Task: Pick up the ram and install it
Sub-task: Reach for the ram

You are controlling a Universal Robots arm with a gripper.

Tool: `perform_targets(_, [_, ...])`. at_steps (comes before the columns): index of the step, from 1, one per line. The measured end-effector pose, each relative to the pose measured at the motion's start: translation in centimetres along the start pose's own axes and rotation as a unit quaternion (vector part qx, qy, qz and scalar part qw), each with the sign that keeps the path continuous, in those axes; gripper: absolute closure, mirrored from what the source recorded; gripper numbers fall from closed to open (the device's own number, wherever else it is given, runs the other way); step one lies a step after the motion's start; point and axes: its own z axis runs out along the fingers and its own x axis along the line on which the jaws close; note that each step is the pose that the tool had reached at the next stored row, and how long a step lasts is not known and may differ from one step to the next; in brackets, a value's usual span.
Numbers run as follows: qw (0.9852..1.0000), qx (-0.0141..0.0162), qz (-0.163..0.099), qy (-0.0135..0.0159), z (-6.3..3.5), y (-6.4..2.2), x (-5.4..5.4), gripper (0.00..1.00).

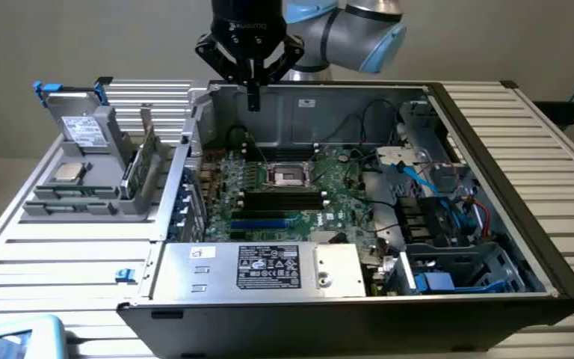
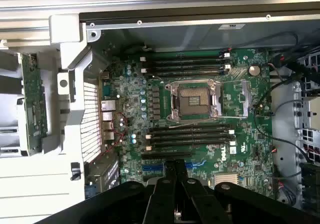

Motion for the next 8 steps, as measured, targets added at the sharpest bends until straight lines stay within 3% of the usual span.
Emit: perform_targets(8, [1.0, 0.0, 0.0, 0.0, 0.0, 0.0, 0.0, 0.89])
